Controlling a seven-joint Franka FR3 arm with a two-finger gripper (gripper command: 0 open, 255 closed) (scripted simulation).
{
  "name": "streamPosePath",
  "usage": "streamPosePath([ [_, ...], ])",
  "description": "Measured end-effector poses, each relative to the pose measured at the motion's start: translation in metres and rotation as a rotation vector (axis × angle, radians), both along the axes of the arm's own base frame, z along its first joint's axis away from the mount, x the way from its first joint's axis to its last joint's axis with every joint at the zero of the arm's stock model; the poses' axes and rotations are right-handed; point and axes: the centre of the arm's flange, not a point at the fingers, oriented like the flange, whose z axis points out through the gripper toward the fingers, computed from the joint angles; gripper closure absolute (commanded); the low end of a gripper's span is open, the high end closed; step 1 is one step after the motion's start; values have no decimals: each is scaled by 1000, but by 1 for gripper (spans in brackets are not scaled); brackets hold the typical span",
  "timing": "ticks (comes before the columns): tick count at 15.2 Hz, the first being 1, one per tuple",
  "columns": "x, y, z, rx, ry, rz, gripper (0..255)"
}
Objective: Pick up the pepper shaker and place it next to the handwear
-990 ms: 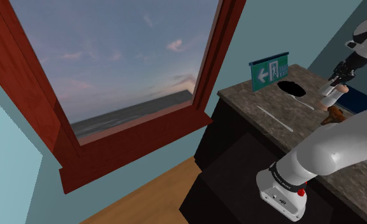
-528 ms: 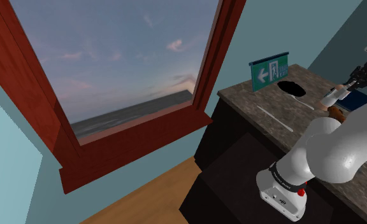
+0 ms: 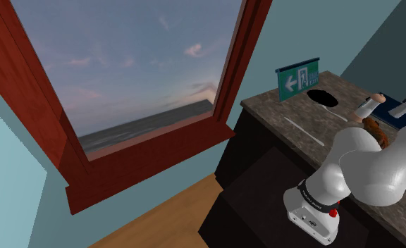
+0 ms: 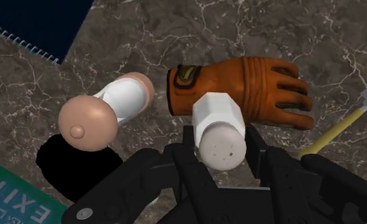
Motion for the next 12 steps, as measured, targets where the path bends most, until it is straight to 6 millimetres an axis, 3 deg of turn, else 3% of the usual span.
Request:
streamPosePath([
  [10,-109,-72,1,0,1,-1,255],
  [12,-128,-83,-7,3,1,0,255],
])
